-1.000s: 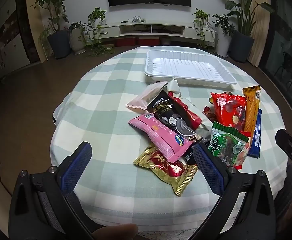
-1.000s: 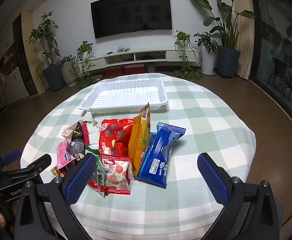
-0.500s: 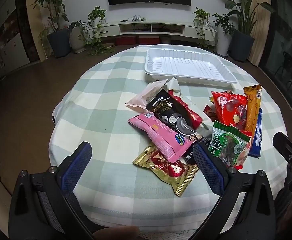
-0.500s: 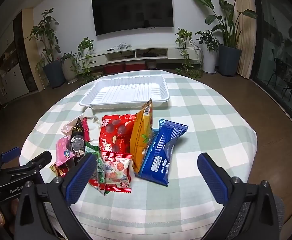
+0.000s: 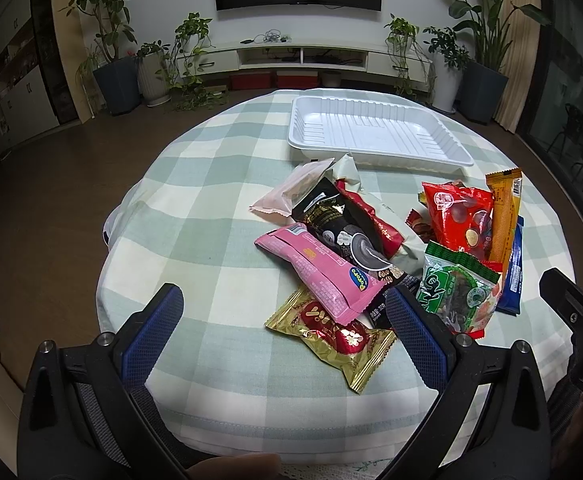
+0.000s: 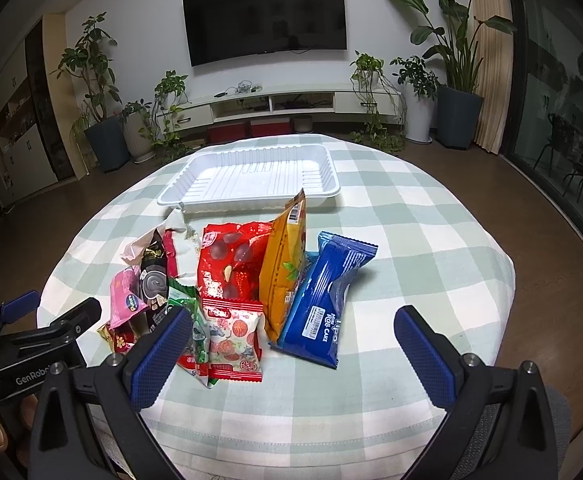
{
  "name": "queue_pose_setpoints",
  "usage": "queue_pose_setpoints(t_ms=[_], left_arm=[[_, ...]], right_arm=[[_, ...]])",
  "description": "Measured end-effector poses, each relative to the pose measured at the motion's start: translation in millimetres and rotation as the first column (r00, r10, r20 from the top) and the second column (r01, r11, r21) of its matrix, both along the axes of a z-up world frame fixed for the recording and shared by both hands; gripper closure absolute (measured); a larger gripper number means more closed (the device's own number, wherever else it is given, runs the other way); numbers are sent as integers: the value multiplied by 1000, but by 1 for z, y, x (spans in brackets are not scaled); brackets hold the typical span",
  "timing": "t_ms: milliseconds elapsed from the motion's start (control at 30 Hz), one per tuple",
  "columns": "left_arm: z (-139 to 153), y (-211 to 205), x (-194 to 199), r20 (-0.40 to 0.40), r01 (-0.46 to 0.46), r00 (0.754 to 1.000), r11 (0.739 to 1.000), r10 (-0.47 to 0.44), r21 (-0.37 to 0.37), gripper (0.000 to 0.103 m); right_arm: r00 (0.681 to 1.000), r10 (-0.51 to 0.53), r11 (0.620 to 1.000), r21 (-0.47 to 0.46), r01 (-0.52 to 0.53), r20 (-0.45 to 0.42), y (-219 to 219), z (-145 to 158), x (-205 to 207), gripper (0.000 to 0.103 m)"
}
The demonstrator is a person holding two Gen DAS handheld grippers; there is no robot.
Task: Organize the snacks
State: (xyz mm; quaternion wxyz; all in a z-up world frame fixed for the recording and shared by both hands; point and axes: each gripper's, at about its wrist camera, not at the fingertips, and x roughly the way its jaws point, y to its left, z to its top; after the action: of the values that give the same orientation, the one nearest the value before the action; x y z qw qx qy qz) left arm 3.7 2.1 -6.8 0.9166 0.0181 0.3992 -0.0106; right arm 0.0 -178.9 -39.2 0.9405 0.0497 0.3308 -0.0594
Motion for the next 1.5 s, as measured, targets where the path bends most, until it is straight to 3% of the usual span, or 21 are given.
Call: queue_pose_setpoints(t_ms=[1500], left_arm=[[-3,-2,1,-3,0,1000,1000,0,1,0]], right_arm=[[999,-12,1000,9,13,-38,-4,-7,0,0]])
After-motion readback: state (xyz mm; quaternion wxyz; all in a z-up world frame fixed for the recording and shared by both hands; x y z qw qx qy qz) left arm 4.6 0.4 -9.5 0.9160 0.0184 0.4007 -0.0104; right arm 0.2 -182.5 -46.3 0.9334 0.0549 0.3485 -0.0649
